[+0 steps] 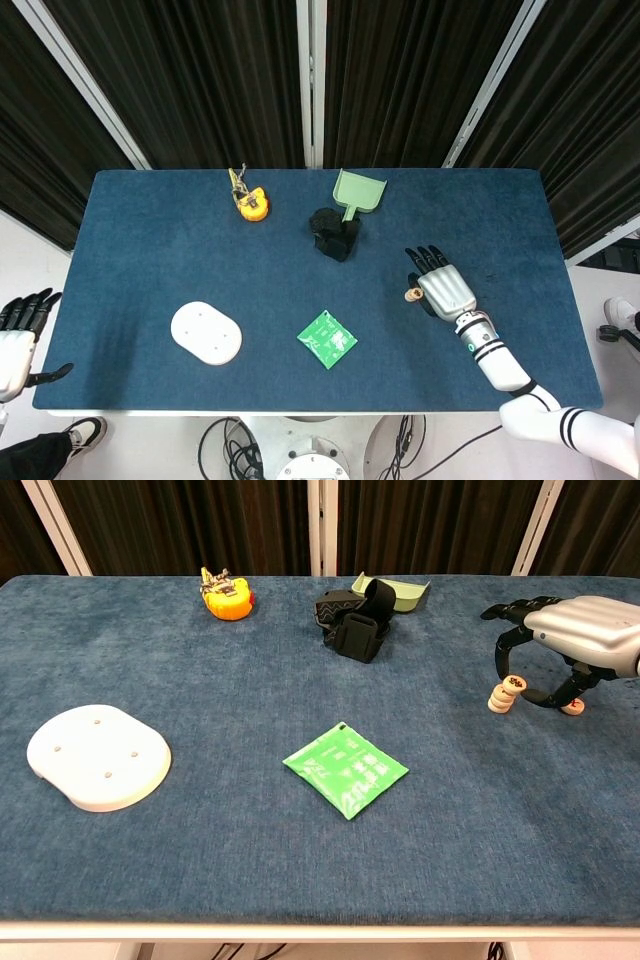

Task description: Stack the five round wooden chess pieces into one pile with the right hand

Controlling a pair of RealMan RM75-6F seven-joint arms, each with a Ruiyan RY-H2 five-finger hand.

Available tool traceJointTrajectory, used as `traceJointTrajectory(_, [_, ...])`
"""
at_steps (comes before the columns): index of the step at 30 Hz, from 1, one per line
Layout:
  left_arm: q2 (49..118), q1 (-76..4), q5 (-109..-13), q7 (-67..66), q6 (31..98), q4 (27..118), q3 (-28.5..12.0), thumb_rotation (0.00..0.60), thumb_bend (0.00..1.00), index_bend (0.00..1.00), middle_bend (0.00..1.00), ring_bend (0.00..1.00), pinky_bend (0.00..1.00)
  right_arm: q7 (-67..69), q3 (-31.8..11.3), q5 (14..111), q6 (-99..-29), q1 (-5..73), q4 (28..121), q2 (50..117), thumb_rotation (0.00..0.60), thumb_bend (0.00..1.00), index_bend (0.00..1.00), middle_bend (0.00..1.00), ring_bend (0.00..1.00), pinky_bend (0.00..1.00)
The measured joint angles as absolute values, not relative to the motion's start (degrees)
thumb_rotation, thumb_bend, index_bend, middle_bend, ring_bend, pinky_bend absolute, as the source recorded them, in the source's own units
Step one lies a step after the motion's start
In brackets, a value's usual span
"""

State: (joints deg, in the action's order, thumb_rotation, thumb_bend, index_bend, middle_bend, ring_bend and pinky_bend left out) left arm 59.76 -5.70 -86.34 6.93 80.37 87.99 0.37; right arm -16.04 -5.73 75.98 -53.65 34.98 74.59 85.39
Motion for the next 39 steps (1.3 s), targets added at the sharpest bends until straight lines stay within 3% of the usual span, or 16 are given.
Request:
traceJointTrajectory(28, [59.7, -5.8, -86.3, 7.4, 80.1, 87.9, 0.4, 0.600, 0.07, 0.00, 0.00, 0.00, 0.00, -16.3, -5.6, 74.4, -52.9, 35.9, 74.5, 85.7, 0.600, 0.32, 0.42, 0.01, 0.00, 0.00])
traceJointTrajectory(39, [59.6, -5.9, -86.4, 7.4, 79.9, 88.0, 0.5, 0.600, 0.07, 0.00, 0.00, 0.00, 0.00, -16.4, -5.6, 73.7, -52.6, 36.1, 75.1, 85.5, 0.600, 0.31, 0.35, 0.01, 0.00, 0.00])
